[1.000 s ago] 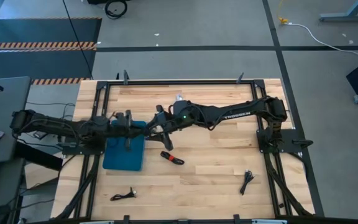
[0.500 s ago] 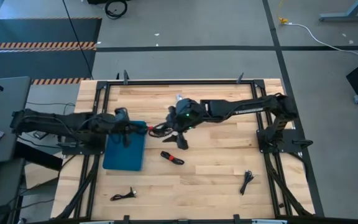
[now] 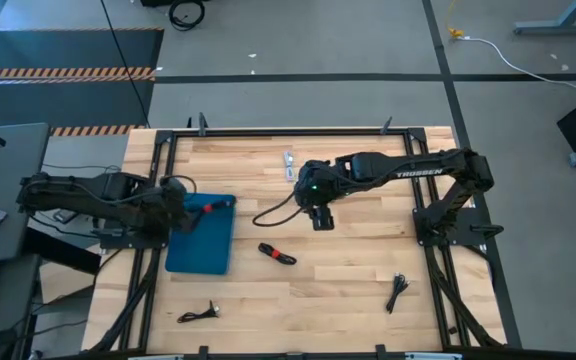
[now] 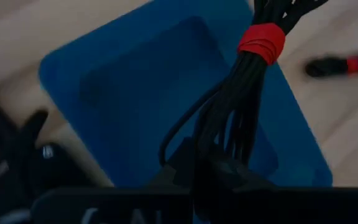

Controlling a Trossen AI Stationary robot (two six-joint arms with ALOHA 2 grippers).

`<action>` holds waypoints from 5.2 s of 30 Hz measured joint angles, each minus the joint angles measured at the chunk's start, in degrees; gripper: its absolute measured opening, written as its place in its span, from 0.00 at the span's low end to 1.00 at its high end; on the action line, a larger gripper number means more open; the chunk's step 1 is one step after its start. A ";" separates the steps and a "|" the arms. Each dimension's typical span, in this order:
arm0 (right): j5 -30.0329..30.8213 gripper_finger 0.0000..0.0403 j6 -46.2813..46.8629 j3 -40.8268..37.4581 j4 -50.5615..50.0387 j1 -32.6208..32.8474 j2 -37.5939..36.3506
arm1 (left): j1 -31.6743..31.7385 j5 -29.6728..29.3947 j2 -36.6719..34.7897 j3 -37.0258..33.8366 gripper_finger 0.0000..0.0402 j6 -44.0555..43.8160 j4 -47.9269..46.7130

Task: Pick and place USB-C Cables
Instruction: Put the black charger cable into the blue bin, then put the middle black charger cable into the blue bin

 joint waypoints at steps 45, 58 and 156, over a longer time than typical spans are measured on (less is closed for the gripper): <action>-2.21 0.62 3.01 -11.50 10.84 7.57 1.42 | -16.64 4.68 23.19 3.20 0.57 -5.51 8.42; 1.19 0.62 8.32 -11.49 21.65 16.07 13.16 | -16.92 -22.14 23.25 17.63 0.52 35.08 22.29; 14.32 0.28 -0.21 -11.38 30.99 13.46 7.71 | -15.16 -16.22 37.92 17.57 0.11 33.59 15.95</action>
